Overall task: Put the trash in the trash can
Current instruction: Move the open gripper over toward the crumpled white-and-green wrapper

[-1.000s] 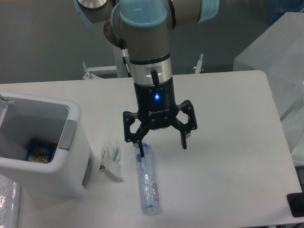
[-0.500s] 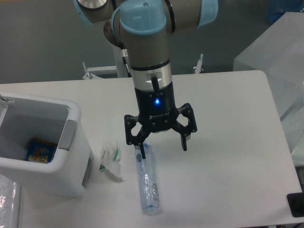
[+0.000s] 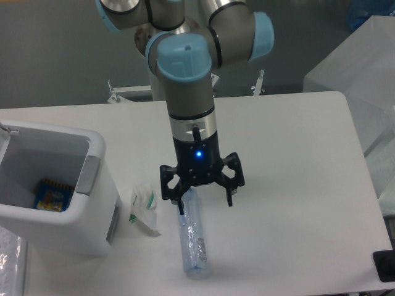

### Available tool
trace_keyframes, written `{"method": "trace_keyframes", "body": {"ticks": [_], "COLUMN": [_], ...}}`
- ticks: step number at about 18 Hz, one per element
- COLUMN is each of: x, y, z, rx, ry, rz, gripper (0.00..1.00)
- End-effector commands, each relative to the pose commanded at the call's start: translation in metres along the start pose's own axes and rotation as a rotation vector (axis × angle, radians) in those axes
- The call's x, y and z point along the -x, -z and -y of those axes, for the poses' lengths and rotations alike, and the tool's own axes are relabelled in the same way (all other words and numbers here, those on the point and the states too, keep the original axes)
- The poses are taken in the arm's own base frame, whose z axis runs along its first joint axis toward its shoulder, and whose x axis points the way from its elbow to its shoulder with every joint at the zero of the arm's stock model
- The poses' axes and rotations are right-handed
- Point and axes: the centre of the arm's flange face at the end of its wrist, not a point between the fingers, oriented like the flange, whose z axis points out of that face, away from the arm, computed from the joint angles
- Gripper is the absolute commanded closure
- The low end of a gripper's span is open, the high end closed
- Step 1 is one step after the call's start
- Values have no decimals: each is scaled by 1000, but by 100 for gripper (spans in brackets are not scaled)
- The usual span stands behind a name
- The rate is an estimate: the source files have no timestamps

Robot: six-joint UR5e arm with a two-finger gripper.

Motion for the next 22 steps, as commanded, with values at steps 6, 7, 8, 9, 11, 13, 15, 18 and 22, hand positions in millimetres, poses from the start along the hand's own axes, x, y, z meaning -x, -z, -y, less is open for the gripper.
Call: {"method": "trace_keyframes", "body": {"ticks": [6, 7, 8, 9, 11, 13, 15, 18, 22], "x": [-13, -13, -14, -17, -21, -31, -37, -42, -60], "y": [-24, -31, -35, -36, -43, -46, -49, -54, -60], "z": [-53, -65, -77, -86, -103, -113, -125, -137, -146], "rx": [89, 110, 129, 140, 166, 178, 191, 210, 226], "ry": [-379, -439, -483, -516, -547, -545, -550, -555, -576], "rz": [-64, -78, -89, -98, -115, -137, -154, -166, -184], "gripper": [0, 0, 0, 0, 0, 0, 0, 0, 0]}}
